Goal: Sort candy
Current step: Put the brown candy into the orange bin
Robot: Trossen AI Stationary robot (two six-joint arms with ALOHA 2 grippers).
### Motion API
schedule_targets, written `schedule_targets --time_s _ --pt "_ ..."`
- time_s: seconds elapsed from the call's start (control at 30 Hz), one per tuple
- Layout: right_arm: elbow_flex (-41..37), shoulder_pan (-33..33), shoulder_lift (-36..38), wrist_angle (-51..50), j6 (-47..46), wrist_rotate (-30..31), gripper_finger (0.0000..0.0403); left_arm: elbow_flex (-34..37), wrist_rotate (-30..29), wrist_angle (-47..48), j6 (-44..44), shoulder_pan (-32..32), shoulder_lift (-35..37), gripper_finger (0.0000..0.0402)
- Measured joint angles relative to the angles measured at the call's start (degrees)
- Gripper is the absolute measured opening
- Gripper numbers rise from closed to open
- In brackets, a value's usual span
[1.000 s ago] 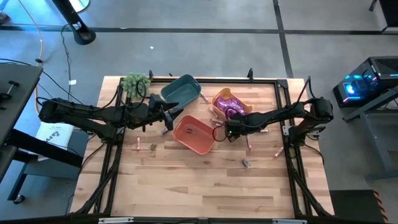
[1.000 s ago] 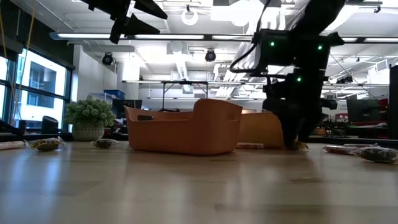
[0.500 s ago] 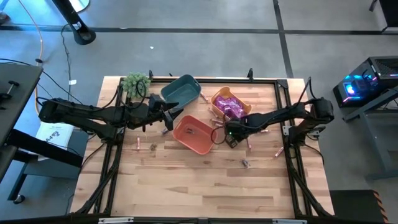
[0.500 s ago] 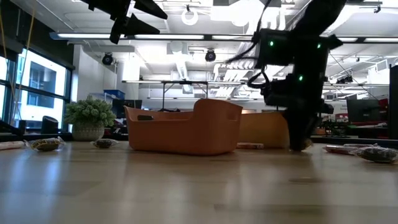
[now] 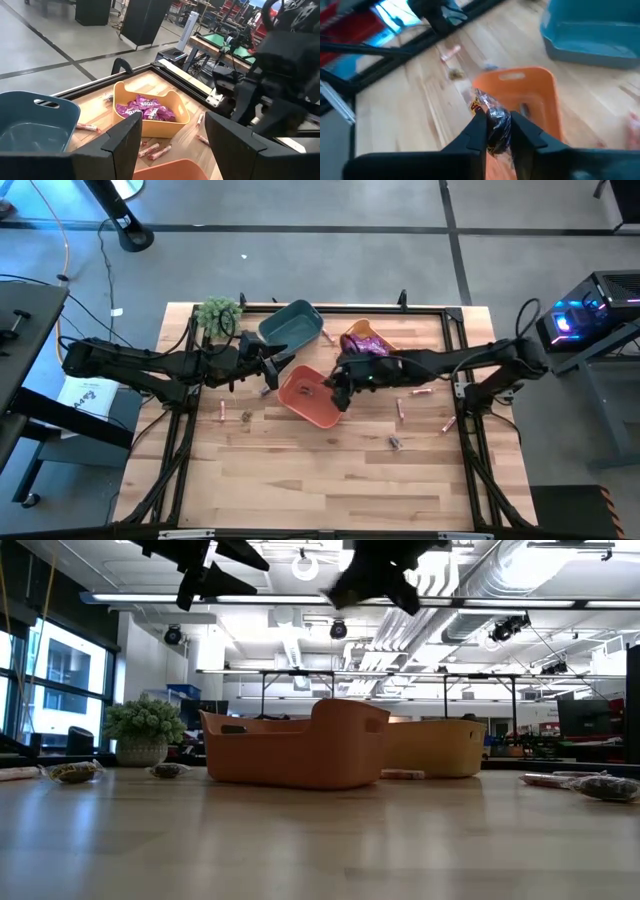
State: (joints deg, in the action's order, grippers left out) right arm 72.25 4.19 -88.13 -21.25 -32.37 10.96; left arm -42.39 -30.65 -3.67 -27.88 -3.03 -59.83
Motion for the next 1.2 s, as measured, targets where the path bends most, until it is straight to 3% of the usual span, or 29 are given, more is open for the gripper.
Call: schedule_targets --time_s 0.27,0.4,0.5,0.63,0.8,1.0,1.2 --pt "1.97 -0.06 -5.86 0.98 -0.38 -0.42 0.0188 0.0 -0.02 -0.03 -0.13 0.0 0.0 0.0209" --pt "2.06 -0.49 -5.16 -0.64 -0.4 -1.55 0.0237 0.0 -0.01 -0.02 -0.42 0.0 0.0 0.0209" --pt "2.08 -0.47 -3.1 -7.07 -0.22 -5.64 0.0247 0.0 0.0 0.37 -0.44 0.0 0.0 0.0209" --pt "2.09 3.35 -0.45 -24.31 -3.89 -6.52 0.025 0.0 1.39 0.84 -1.59 0.02 0.0 0.0209" --pt "-1.23 12.64 -0.21 -40.73 -16.67 -5.61 0.025 0.0 4.26 0.84 -3.5 0.02 0.0 0.0209" --pt "-13.04 21.21 -0.47 -33.91 -35.4 -9.49 0.0251 0.0 4.38 0.82 -3.53 0.24 0.0 0.0209" --pt "-20.12 22.86 -0.47 -24.82 -46.14 -8.0 0.025 0.0 5.05 0.84 -4.48 0.35 0.0 0.0209"
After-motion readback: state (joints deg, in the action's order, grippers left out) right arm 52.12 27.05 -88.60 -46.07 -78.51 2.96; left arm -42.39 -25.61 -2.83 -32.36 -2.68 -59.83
